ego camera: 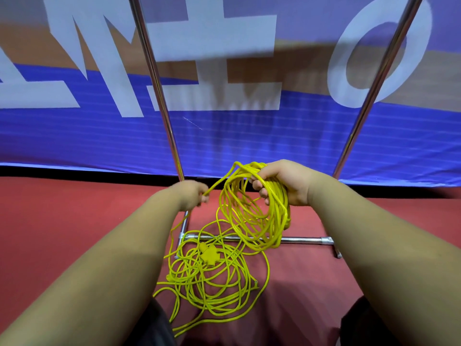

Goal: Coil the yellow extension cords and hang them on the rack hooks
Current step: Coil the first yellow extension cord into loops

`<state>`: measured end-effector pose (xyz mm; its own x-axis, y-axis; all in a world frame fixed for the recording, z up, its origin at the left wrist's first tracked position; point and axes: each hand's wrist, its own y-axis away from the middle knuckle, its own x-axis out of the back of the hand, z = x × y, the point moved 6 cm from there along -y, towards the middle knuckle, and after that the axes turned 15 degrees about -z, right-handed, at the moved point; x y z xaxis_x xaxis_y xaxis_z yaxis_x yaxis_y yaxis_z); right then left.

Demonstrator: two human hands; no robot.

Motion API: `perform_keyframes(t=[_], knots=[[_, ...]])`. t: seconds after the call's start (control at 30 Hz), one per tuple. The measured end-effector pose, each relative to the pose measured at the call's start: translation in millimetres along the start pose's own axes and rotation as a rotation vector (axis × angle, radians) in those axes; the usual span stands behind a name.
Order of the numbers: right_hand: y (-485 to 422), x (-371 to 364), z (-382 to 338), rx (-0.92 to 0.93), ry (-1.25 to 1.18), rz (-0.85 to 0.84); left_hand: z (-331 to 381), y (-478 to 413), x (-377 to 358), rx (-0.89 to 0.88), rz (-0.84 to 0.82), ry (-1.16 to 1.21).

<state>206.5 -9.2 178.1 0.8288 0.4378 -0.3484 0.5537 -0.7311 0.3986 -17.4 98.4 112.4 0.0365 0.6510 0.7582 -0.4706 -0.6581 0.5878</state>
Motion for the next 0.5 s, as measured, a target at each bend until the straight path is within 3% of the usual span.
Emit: perform_keyframes(t=[0.1, 0.17, 0.37, 0.5], knots=[[2, -1, 5, -0.050, -0.024, -0.001, 5, 16, 39, -0.123, 0.317, 0.102], [1, 1, 10, -0.107, -0.020, 0.018, 18, 28, 55, -0.251, 0.439, 0.099], [-1, -3, 7, -0.086, -0.045, 0.018, 60, 60, 70, -0.536, 0.546, 0.057], [0, -5, -2, -0.018, -0.056, 0.054, 75, 67, 73, -0.560, 0.580, 0.069]])
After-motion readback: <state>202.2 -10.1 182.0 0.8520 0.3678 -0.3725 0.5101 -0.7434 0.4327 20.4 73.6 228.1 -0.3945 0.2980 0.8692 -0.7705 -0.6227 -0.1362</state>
